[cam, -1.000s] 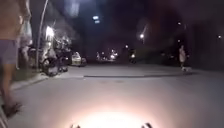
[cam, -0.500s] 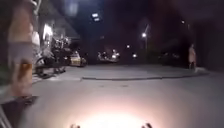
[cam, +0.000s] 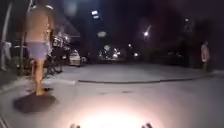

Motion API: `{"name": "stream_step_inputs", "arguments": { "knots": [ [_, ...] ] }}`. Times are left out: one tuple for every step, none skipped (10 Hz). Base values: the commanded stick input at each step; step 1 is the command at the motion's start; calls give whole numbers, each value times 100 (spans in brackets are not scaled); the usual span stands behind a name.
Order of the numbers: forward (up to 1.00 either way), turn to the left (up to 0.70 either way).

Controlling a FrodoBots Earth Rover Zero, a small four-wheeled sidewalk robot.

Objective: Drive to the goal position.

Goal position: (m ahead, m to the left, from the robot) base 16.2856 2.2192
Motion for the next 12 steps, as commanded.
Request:
{"name": "stream_step_inputs", "arguments": {
  "knots": [
    [85, 0],
    [85, 0],
    [85, 0],
    [85, 0],
    [85, 0],
    [85, 0],
    [85, 0],
    [85, 0],
    [85, 0],
    [85, 0],
    [85, 0],
    [85, -3]
  ]
}}
